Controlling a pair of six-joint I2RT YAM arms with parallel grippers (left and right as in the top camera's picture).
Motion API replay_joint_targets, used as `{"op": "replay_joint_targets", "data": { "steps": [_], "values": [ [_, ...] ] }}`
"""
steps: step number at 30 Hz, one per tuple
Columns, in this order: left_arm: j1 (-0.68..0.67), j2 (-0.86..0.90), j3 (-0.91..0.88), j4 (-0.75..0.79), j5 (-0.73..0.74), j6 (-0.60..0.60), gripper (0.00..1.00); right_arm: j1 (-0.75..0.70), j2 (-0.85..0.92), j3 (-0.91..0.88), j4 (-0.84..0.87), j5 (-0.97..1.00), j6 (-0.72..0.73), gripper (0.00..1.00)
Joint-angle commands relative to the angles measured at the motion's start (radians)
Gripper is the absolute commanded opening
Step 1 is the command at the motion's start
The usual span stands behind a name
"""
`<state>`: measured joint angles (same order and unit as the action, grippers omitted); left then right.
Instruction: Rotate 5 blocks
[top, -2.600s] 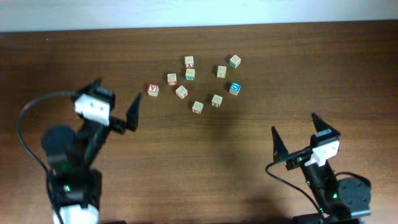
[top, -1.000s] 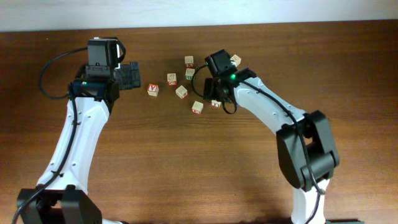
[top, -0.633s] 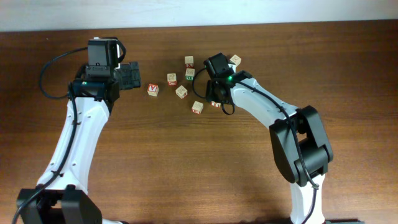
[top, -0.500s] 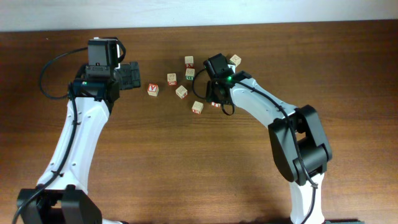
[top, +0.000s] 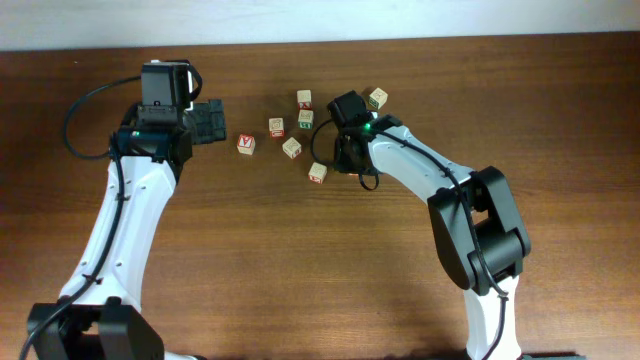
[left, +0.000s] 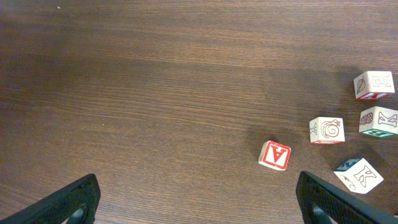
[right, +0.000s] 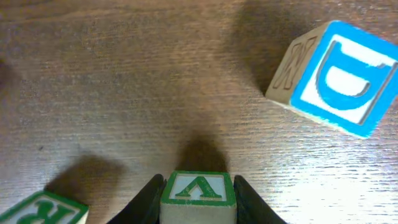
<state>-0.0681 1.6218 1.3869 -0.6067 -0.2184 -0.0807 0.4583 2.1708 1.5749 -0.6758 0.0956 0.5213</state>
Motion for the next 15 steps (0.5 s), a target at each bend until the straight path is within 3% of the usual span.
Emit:
{"op": "replay_joint_targets", "data": {
  "steps": [1, 11, 12, 15],
  "values": [
    [0.003, 0.009, 0.021, -0.002, -0.014, -0.017, 0.99, 0.006, -0.047, 0.043, -0.060, -0.024, -0.080, 0.29],
    [0.003, 0.009, 0.021, -0.002, -0.014, -0.017, 0.99, 0.006, -0.155, 0.084, -0.378, -0.066, -0.068, 0.25],
    [0.003, 0.009, 0.021, -0.002, -0.014, -0.017, 0.99, 0.007, -0.155, 0.070, -0.388, -0.066, -0.059, 0.21],
    [0.003, 0.009, 0.021, -0.002, -0.014, -0.017, 0.99, 0.009, -0.155, 0.013, -0.397, -0.065, -0.014, 0.20]
  ]
}}
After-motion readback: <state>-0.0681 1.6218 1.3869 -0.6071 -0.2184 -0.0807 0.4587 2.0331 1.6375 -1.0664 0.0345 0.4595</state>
